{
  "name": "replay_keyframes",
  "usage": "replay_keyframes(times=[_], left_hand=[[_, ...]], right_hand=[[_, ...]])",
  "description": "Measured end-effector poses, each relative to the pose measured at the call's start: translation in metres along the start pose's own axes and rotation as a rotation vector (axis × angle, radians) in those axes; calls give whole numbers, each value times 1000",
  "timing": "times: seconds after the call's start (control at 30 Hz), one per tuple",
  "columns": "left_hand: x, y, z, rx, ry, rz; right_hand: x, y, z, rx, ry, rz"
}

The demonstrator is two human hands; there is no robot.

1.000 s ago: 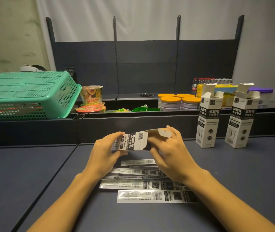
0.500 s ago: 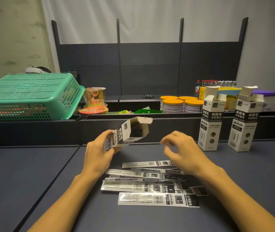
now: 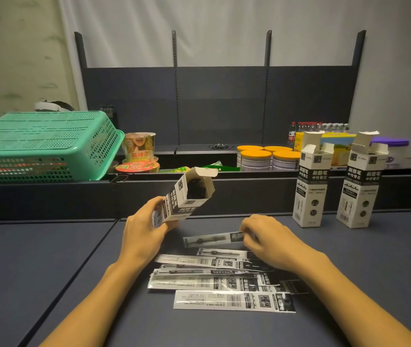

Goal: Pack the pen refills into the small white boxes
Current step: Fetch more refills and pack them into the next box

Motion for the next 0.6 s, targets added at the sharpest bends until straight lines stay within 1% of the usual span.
replay_keyframes(times=[0.13, 0.23, 0.37, 0.47, 0.53, 0.6], left_hand=[[-1, 0, -1, 7, -16, -10], [-2, 0, -1, 9, -11, -8], [-4, 0, 1, 14, -11, -2], [-4, 0, 2, 15, -19, 0], [-3, 0, 1, 19, -20, 2], [-4, -1, 1, 21, -22, -4]], right_hand=[[-1, -16, -4, 132, -7, 144], [3, -30, -6, 208, -11, 382], [8, -36, -10, 182, 26, 605], [8, -36, -10, 157, 50, 686], [5, -37, -11, 146, 42, 769], [3, -41, -14, 158, 16, 903]])
Point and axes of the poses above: each hand's wrist, its own z-axis towards the middle knuckle, its own y-axis out of the palm, x = y × z, the point moved 5 cm from there along z, towards the middle knuckle, and after that the axes turned 6 degrees about -x, right-handed, at the moved point
